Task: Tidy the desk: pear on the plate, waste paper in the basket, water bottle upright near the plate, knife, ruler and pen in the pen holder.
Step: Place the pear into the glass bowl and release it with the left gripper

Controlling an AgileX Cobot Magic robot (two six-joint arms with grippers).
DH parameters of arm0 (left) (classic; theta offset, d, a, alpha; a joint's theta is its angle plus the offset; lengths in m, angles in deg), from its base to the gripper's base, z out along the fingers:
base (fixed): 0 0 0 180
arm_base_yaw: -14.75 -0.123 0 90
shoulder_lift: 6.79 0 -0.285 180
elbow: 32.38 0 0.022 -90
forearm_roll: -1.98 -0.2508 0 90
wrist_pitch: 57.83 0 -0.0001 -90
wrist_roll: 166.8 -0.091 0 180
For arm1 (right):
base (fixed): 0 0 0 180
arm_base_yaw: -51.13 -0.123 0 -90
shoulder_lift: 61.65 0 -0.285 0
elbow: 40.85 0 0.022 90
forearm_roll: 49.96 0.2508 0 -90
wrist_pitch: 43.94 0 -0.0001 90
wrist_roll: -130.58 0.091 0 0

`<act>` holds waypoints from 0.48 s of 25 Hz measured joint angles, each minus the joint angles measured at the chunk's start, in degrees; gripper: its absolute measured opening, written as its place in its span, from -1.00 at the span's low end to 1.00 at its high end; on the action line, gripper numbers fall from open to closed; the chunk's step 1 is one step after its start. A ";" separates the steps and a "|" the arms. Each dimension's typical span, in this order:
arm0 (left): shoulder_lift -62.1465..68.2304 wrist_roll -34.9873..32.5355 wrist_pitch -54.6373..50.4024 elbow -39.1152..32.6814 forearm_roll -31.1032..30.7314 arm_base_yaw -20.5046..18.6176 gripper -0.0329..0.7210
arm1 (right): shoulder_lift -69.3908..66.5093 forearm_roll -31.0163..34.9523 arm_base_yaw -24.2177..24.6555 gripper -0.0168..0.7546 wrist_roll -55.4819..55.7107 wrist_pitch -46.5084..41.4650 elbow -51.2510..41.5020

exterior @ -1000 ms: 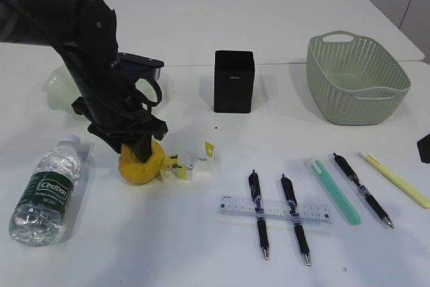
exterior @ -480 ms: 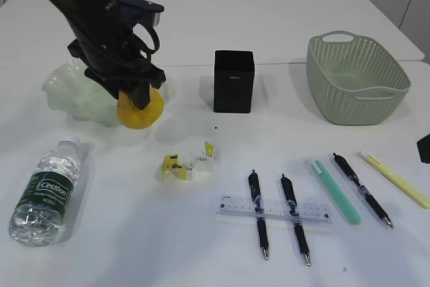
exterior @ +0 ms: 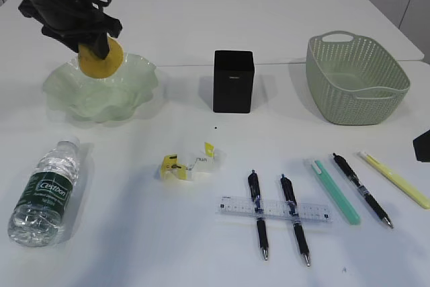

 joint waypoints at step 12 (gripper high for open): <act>12.39 0.12 -0.81 13.20 5.08 -5.31 -0.08 | 0.00 0.08 0.00 0.12 0.00 -4.04 0.00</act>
